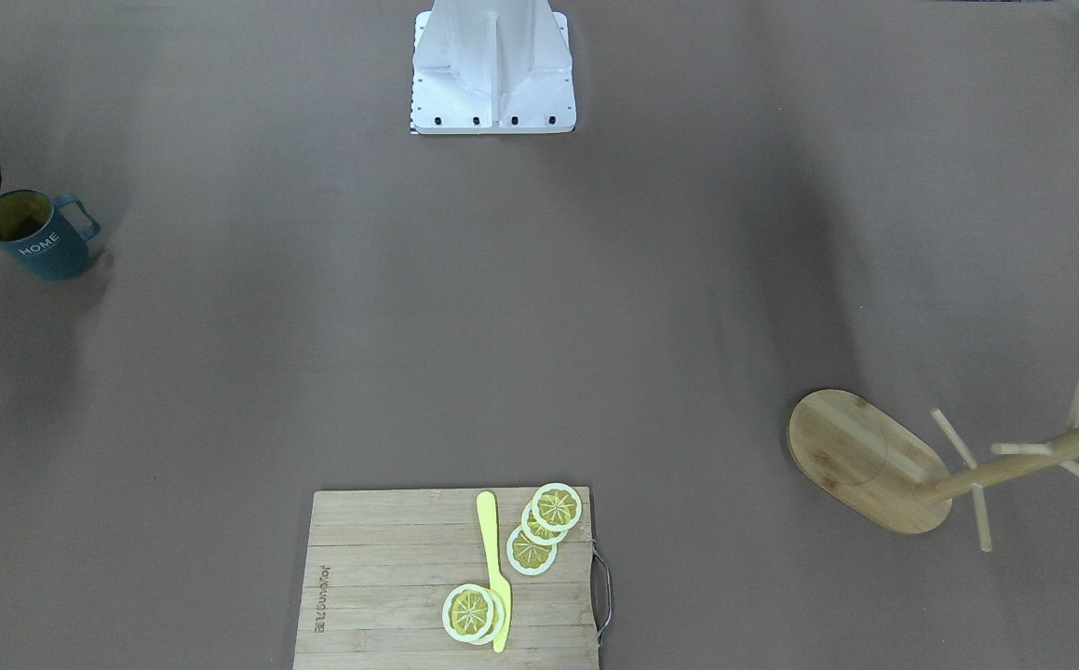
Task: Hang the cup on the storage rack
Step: 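Lower the right gripper onto the teal mug rim and grasp it, then carry the teal mug with the right gripper toward the table center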
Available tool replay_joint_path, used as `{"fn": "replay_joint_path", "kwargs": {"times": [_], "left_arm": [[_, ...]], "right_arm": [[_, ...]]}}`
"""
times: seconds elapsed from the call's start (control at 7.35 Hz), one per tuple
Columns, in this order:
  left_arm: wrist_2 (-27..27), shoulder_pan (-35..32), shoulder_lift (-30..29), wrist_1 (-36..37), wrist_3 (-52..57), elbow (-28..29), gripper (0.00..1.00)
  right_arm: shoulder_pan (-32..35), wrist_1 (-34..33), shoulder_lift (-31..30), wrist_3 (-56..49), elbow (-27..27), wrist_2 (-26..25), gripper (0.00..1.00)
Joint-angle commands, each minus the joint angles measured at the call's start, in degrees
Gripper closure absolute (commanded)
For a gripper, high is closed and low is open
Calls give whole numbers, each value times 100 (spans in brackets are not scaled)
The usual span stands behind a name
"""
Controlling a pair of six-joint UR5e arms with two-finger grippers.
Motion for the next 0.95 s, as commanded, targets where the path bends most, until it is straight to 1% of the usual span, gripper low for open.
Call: {"fn": "replay_joint_path", "kwargs": {"times": [0.0,0.27,0.54,0.68,0.82], "left_arm": [[1,-9,9,0,0,-4,1],[1,0,9,0,-8,4,1],[-7,0,9,8,-17,4,1],[1,0,9,8,-17,4,1],[1,0,9,8,-17,13,1]], "right_arm": [[362,-234,397,100,-19,122,100],[416,-1338,1536,1046,-28,131,100],[346,-2270,2617,1915,-11,114,100],[120,-2649,3110,2425,-11,70,100],[-213,-2948,3576,3204,-11,-70,100]]}}
